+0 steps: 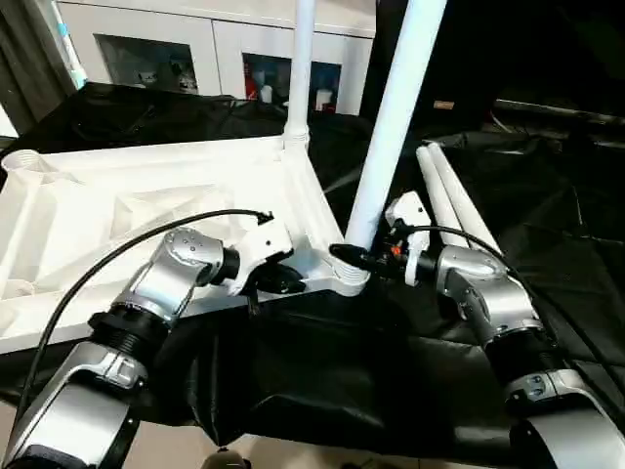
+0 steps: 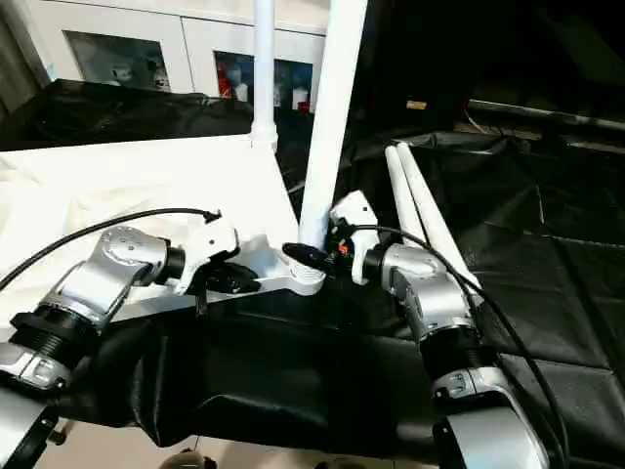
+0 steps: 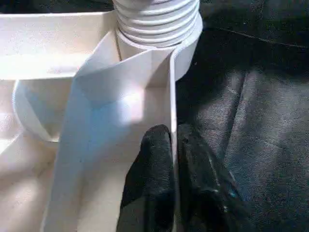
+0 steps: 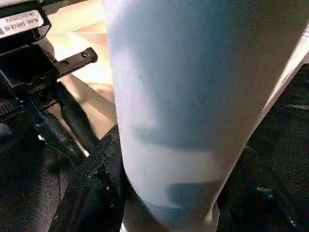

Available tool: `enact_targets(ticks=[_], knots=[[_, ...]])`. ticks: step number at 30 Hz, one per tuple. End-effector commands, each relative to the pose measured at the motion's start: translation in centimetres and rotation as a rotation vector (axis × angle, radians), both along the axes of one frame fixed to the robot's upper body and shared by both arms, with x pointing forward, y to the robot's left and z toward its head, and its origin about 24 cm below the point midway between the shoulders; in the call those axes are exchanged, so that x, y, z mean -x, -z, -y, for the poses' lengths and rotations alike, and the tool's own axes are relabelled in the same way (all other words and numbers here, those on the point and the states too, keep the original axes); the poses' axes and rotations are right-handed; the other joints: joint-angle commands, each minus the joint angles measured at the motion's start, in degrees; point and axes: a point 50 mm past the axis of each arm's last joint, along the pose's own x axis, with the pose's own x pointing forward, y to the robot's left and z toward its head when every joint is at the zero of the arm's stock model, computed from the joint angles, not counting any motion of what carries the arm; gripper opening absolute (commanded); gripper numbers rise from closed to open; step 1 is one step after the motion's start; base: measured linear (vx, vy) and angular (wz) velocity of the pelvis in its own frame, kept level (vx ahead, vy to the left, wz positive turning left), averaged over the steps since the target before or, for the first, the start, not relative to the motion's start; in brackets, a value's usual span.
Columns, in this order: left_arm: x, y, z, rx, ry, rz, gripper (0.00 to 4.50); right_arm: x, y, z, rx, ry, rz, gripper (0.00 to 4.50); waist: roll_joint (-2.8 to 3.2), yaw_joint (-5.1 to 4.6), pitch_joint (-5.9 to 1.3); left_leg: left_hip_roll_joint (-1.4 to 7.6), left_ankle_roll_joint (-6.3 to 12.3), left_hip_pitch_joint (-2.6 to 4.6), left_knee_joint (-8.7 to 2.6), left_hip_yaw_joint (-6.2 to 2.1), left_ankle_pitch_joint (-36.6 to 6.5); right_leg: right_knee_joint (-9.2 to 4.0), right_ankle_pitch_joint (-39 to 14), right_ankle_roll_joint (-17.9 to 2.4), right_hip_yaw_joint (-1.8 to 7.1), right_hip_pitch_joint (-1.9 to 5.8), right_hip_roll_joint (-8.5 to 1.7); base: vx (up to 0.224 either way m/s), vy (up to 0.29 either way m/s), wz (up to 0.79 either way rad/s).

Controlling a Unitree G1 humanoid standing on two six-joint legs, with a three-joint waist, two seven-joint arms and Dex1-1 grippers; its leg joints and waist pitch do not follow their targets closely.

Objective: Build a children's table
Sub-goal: Insert table leg to table base

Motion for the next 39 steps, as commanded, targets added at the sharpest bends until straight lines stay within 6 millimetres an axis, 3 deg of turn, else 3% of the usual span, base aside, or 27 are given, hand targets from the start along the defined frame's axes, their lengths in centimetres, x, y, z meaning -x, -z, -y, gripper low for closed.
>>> enact_targets(ticks=[1,15,25,31,39], knots=[[-0.2,-0.2,-0.8,-0.038,-0.021,0.026,0.09,0.5,1.0,-0.1,0.032,-0.021,-0.044,1.99,0.69,-0.1,-3.84,1.15,0.27,0.42,-3.34,0.01,-12.25,-4.13,-10.93,-11.44,2.74,3.11,-4.09,0.0,0.0,0.0],[0.4,0.2,-0.5,-0.04,0.046,0.026,0.0,0.2,0.9,-0.4,0.073,-0.062,-0.068,1.99,0.62,-0.18,-3.84,1.13,0.12,0.46,-3.33,0.03,-12.51,-4.07,-11.1,-11.45,2.76,3.09,-4.07,0.0,0.0,0.0],[0.4,0.3,-0.7,-0.042,0.038,0.035,0.0,0.3,1.2,1.0,-0.047,0.049,-0.115,1.99,0.61,-0.09,-3.97,1.15,0.4,0.41,-3.26,0.06,-11.71,-3.94,-9.56,-11.72,2.77,3.17,-4.06,0.0,0.0,0.0],[0.3,0.3,-0.8,-0.044,0.027,0.043,0.0,0.9,2.3,1.8,-0.071,0.103,-0.131,1.99,0.71,-0.03,-3.94,1.17,0.37,0.49,-3.31,0.06,-12.0,-3.99,-9.57,-11.95,2.71,3.15,-4.07,0.0,0.0,0.0],[0.0,0.2,-0.9,-0.048,0.013,0.058,0.0,2.1,4.1,1.4,-0.139,0.184,-0.139,1.99,1.01,-0.11,-3.7,1.2,-0.49,0.68,-3.63,-0.11,-15.12,-4.64,-14.71,-10.51,2.72,2.88,-4.2,0.0,0.0,0.0]])
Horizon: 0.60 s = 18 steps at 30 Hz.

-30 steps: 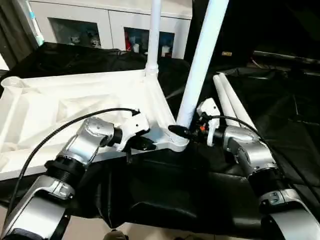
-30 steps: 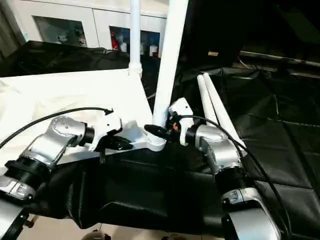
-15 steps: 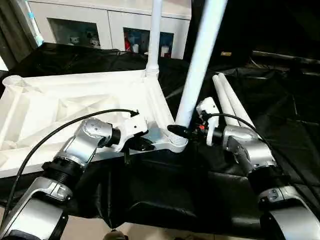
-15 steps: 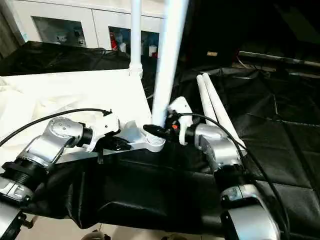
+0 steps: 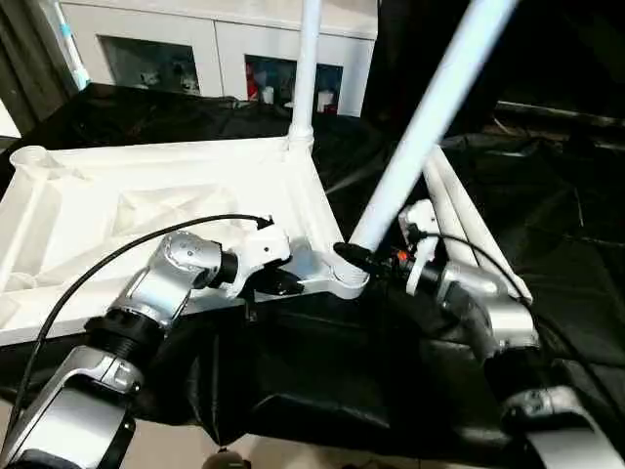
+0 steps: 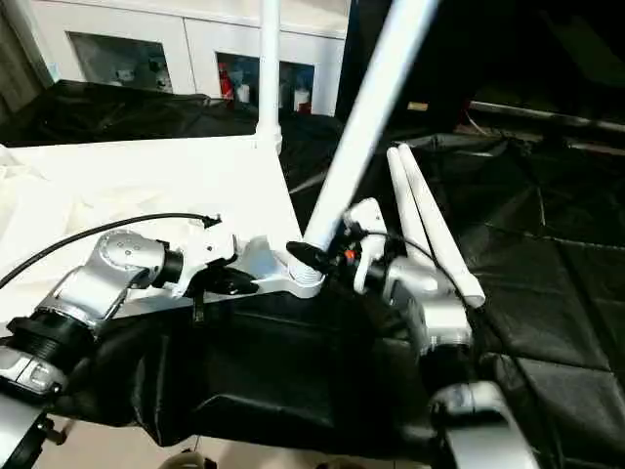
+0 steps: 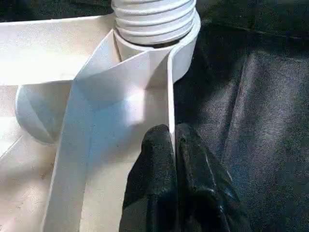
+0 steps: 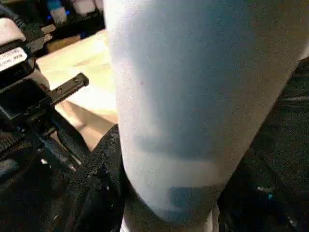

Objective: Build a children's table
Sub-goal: Insert table leg to table base

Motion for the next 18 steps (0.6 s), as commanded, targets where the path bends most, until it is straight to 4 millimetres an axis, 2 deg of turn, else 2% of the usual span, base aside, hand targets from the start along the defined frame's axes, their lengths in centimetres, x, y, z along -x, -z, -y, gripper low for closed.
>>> enact_targets(ticks=[1,4,5,6,9,10,13,18], knots=[[-0.3,-0.1,-0.6,-0.038,-0.023,0.016,0.0,1.0,2.4,0.8,0.037,0.053,-0.092,1.99,0.99,-0.14,-3.62,1.2,-0.52,0.53,-3.65,-0.11,-15.37,-4.67,-15.0,-10.47,2.7,2.68,-4.19,0.0,0.0,0.0],[-0.4,-0.1,-0.7,-0.04,-0.027,0.02,0.0,1.6,2.9,0.7,0.024,0.076,-0.079,1.99,0.94,-0.18,-3.62,1.18,-0.52,0.51,-3.69,-0.14,-15.81,-4.75,-15.69,-10.2,2.72,2.66,-4.19,0.0,0.0,0.0],[-0.4,-0.1,-0.7,-0.041,-0.026,0.021,0.0,1.7,3.0,0.7,0.025,0.078,-0.079,1.99,1.56,-0.08,-3.57,1.16,-0.63,0.56,-3.71,-0.22,-16.08,-4.76,-15.82,-10.22,2.74,2.6,-4.21,0.0,0.0,0.0],[-0.4,-0.1,-0.7,-0.042,-0.026,0.022,0.0,1.8,3.1,0.7,0.027,0.078,-0.078,1.99,1.27,-0.26,-3.55,1.17,-0.6,0.53,-3.8,-0.2,-16.53,-4.86,-16.0,-10.1,2.71,2.59,-4.09,0.0,0.0,0.0],[-0.5,-0.1,-0.7,-0.044,-0.026,0.023,0.0,2.0,3.3,0.7,0.038,0.078,-0.073,1.98,1.25,-0.2,-3.59,1.19,-0.58,0.58,-3.79,-0.21,-16.66,-4.84,-15.88,-10.18,2.72,2.59,-4.09,0.0,0.0,0.0],[-0.5,-0.1,-0.8,-0.046,-0.026,0.024,0.0,2.1,3.2,0.7,0.054,0.076,-0.06,1.98,1.66,-0.14,-3.64,1.2,-0.61,0.56,-3.79,-0.27,-16.42,-4.73,-15.19,-10.41,2.75,2.61,-4.14,0.0,0.0,0.0],[-0.5,-0.1,-0.8,-0.048,-0.026,0.024,0.0,2.2,3.2,0.6,0.079,0.066,-0.043,1.98,1.45,-0.19,-3.62,1.17,-0.67,0.48,-3.83,-0.25,-16.24,-4.69,-14.41,-10.45,2.7,2.65,-4.03,0.0,0.0,0.0],[-0.5,-0.1,-0.6,-0.05,-0.012,0.026,0.0,2.0,2.8,0.0,0.165,-0.009,-0.019,1.98,1.33,-0.24,-3.49,1.13,-0.67,0.51,-3.88,-0.28,-17.06,-4.95,-17.14,-9.66,2.73,2.61,-4.1,0.0,0.0,0.0]])
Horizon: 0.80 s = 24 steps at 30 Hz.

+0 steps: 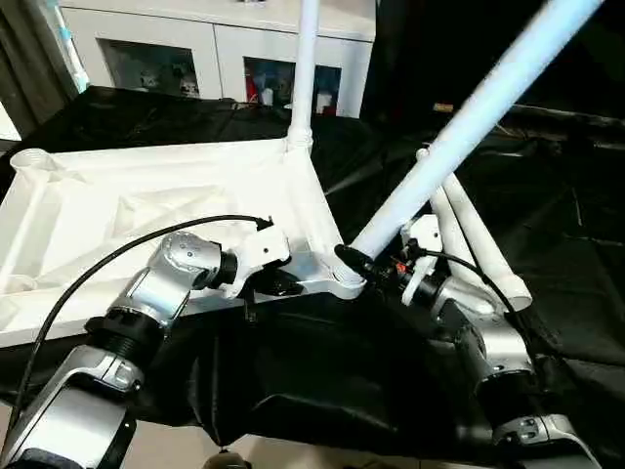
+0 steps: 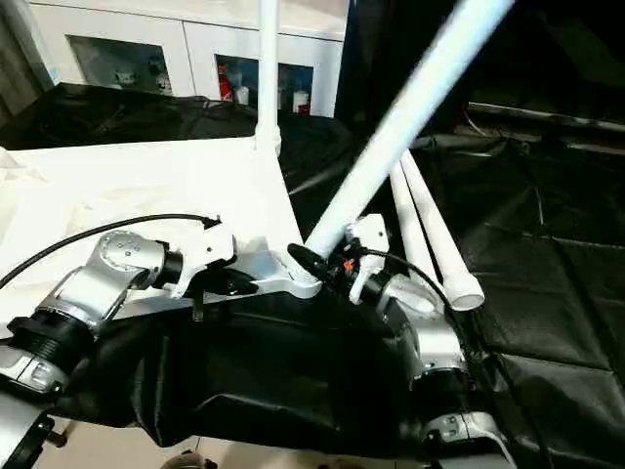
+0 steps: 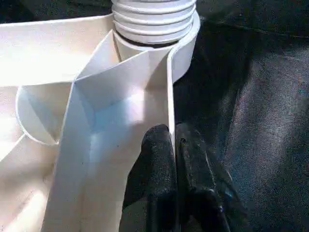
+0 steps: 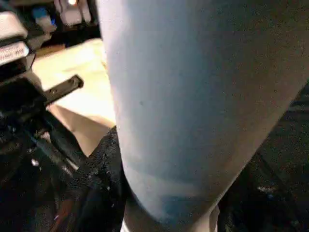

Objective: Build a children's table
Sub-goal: Insert table leg to table base

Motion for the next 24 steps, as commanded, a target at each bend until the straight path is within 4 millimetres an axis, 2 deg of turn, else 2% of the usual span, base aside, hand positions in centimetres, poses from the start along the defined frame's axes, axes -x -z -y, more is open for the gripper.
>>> enact_targets(ticks=[1,2,3,5,6,8,9,10,11,12,14,15,20,24], knots=[[-0.4,-0.3,-0.5,-0.05,-0.011,0.021,0.0,0.9,2.4,0.5,0.116,-0.038,-0.12,1.98,0.75,-0.29,-3.42,1.16,-0.58,0.41,-3.85,-0.18,-16.9,-4.94,-17.04,-9.6,2.74,2.58,-4.04,0.0,0.0,0.0],[-0.3,-0.2,-0.5,-0.05,-0.007,0.02,0.0,0.9,2.4,0.4,0.128,-0.048,-0.123,1.98,0.93,-0.22,-3.41,1.17,-0.5,0.43,-3.83,-0.2,-16.71,-4.86,-16.82,-9.7,2.77,2.54,-4.09,0.0,0.0,0.0],[-0.2,-0.2,-0.4,-0.05,-0.002,0.018,0.0,0.7,2.2,0.3,0.151,-0.085,-0.126,1.98,0.6,-0.28,-3.42,1.18,-0.36,0.41,-3.81,-0.14,-16.61,-4.91,-16.75,-9.71,2.76,2.53,-4.07,0.0,0.0,0.0],[-0.2,-0.1,-0.4,-0.048,0.001,0.017,0.0,0.6,2.1,0.1,0.172,-0.115,-0.135,1.98,0.75,-0.26,-3.38,1.16,-0.31,0.39,-3.78,-0.17,-16.46,-4.85,-17.04,-9.68,2.76,2.51,-4.09,0.0,0.0,0.0],[-0.1,-0.1,-0.3,-0.047,0.003,0.015,0.0,0.4,2.1,0.1,0.189,-0.135,-0.141,1.98,0.16,-0.29,-3.39,1.15,-0.08,0.33,-3.7,-0.11,-16.18,-4.83,-17.56,-9.61,2.75,2.53,-4.17,0.0,0.0,0.0],[-0.1,0.0,-0.4,-0.046,0.005,0.014,0.0,0.2,2.0,0.0,0.201,-0.15,-0.146,1.98,0.48,-0.27,-3.35,1.21,-0.08,0.36,-3.73,-0.13,-16.05,-4.95,-18.1,-9.43,2.78,2.42,-4.25,0.0,0.0,0.0],[-0.1,0.0,-0.4,-0.046,0.005,0.014,0.0,0.1,1.9,0.0,0.201,-0.151,-0.146,1.98,0.43,-0.29,-3.34,1.22,-0.13,0.34,-3.77,-0.14,-16.13,-4.94,-18.03,-9.3,2.77,2.45,-4.19,0.0,0.0,0.0],[0.0,0.0,-0.4,-0.046,0.005,0.014,0.0,0.1,1.9,0.0,0.202,-0.155,-0.148,1.98,-0.14,-0.34,-3.35,1.22,-0.02,0.3,-3.75,-0.06,-16.04,-5.01,-18.21,-9.12,2.77,2.45,-4.19,0.0,0.0,0.0],[0.0,0.0,-0.4,-0.046,0.006,0.013,0.0,0.0,1.8,0.0,0.203,-0.164,-0.152,1.98,0.2,-0.23,-3.37,1.25,-0.06,0.37,-3.79,-0.16,-15.86,-4.87,-18.24,-9.1,2.79,2.38,-4.24,0.0,0.0,0.0],[0.0,0.0,-0.4,-0.045,0.007,0.012,0.0,-0.1,1.7,0.1,0.206,-0.178,-0.159,1.98,-0.05,-0.29,-3.38,1.26,-0.02,0.35,-3.74,-0.15,-15.98,-4.84,-18.38,-9.15,2.76,2.38,-4.24,0.0,0.0,0.0],[0.2,0.0,-0.5,-0.045,0.024,0.003,0.0,-0.2,1.8,0.1,0.215,-0.2,-0.176,1.98,0.02,-0.3,-3.39,1.3,-0.12,0.44,-3.78,-0.13,-16.21,-4.88,-18.19,-9.28,2.78,2.32,-4.21,0.0,0.0,0.0],[0.3,0.1,-0.4,-0.045,0.034,0.0,0.0,-0.2,1.8,0.1,0.219,-0.208,-0.181,1.98,-0.2,-0.32,-3.47,1.31,-0.09,0.4,-3.75,-0.09,-16.04,-4.84,-17.56,-9.45,2.78,2.37,-4.22,0.0,0.0,0.0],[0.6,0.2,-0.3,-0.048,0.078,-0.015,0.0,0.1,2.2,0.2,0.233,-0.258,-0.205,1.98,-0.13,-0.25,-3.61,1.32,0.27,0.27,-3.71,-0.08,-14.46,-4.45,-14.34,-10.19,2.75,2.55,-4.17,0.0,0.0,0.0],[1.1,0.1,0.1,-0.049,0.179,-0.032,0.0,0.5,2.9,0.6,0.278,-0.328,-0.242,1.98,0.04,-0.22,-3.57,1.34,0.27,0.34,-3.72,-0.04,-15.28,-4.56,-14.73,-10.4,2.75,2.53,-4.18,0.0,0.0,0.0]])
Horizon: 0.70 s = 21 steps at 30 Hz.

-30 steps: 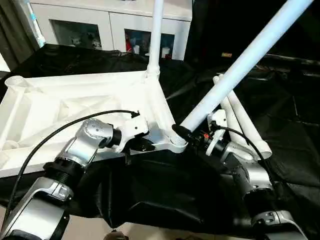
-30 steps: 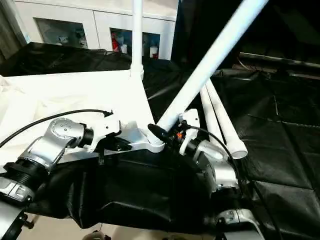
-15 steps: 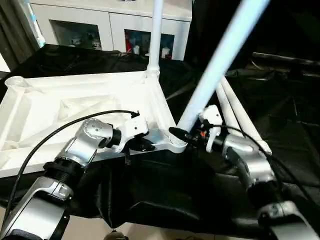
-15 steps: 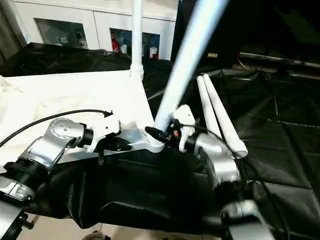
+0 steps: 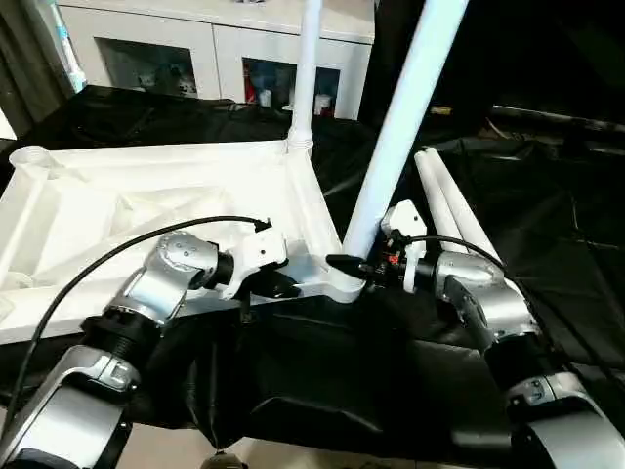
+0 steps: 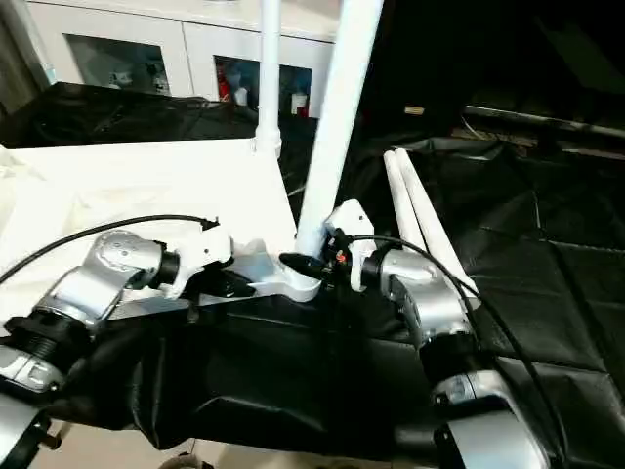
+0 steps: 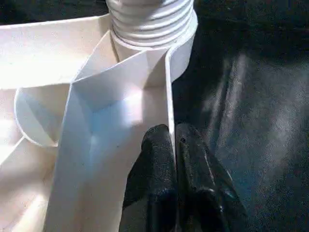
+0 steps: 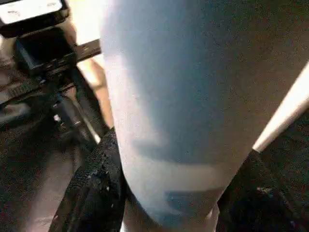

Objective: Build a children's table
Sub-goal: Insert table leg to table base

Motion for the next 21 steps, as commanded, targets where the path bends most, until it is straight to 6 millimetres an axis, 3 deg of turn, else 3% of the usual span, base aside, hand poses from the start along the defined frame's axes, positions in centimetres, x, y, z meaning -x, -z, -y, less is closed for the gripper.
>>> enact_targets(ticks=[1,8,9,11,12,17,19,21], knots=[[0.8,0.2,0.9,-0.022,0.127,-0.025,0.0,1.9,4.2,1.0,0.128,-0.035,-0.19,1.98,0.93,-0.15,-3.17,1.35,0.2,0.39,-3.58,-0.06,-15.37,-4.47,-14.59,-10.61,2.75,2.53,-4.19,0.0,0.0,0.0],[1.2,0.0,1.2,-0.034,0.217,-0.047,0.0,1.9,4.0,1.1,0.137,-0.113,-0.197,1.98,0.91,-0.1,-3.22,1.49,-0.4,0.54,-3.74,-0.17,-17.56,-4.5,-15.24,-11.02,2.67,2.48,-4.15,0.0,0.0,0.0],[1.3,-0.1,1.3,-0.037,0.236,-0.053,0.0,1.9,4.0,1.1,0.14,-0.131,-0.199,1.98,1.23,-0.06,-3.2,1.48,-0.46,0.52,-3.76,-0.2,-17.6,-4.47,-15.04,-11.16,2.7,2.48,-4.15,0.0,0.0,0.0],[1.3,-0.2,1.3,-0.044,0.257,-0.062,0.0,2.1,4.0,1.1,0.144,-0.165,-0.202,1.98,1.06,-0.01,-3.21,1.51,-0.35,0.52,-3.74,-0.14,-17.7,-4.47,-14.94,-11.34,2.67,2.52,-4.14,0.0,0.0,0.0],[1.3,-0.2,1.3,-0.046,0.266,-0.066,0.0,2.2,4.0,1.1,0.145,-0.18,-0.204,1.98,1.39,-0.03,-3.2,1.55,-0.48,0.53,-3.8,-0.16,-17.89,-4.48,-14.48,-11.48,2.66,2.48,-4.05,0.0,0.0,0.0],[0.8,-0.5,1.2,-0.06,0.245,-0.038,0.0,2.4,4.3,0.8,0.137,-0.187,-0.196,1.98,1.63,0.15,-3.22,1.5,-0.78,0.62,-3.81,-0.19,-18.62,-4.44,-14.49,-11.81,2.65,2.49,-4.06,0.0,0.0,0.0],[0.3,-0.6,1.3,-0.049,0.198,-0.021,0.0,2.1,4.4,0.8,0.133,-0.138,-0.191,1.98,1.6,0.04,-3.1,1.51,-0.9,0.71,-3.89,-0.2,-19.57,-4.62,-15.53,-11.7,2.61,2.39,-4.0,0.0,0.0,0.0],[0.0,-0.7,1.3,-0.045,0.166,-0.014,0.0,1.9,4.5,0.8,0.135,-0.101,-0.187,1.98,1.57,-0.06,-2.8,1.4,-1.26,1.03,-3.93,-0.31,-21.98,-5.07,-20.02,-10.92,2.59,2.06,-4.12,0.0,0.0,0.0]])
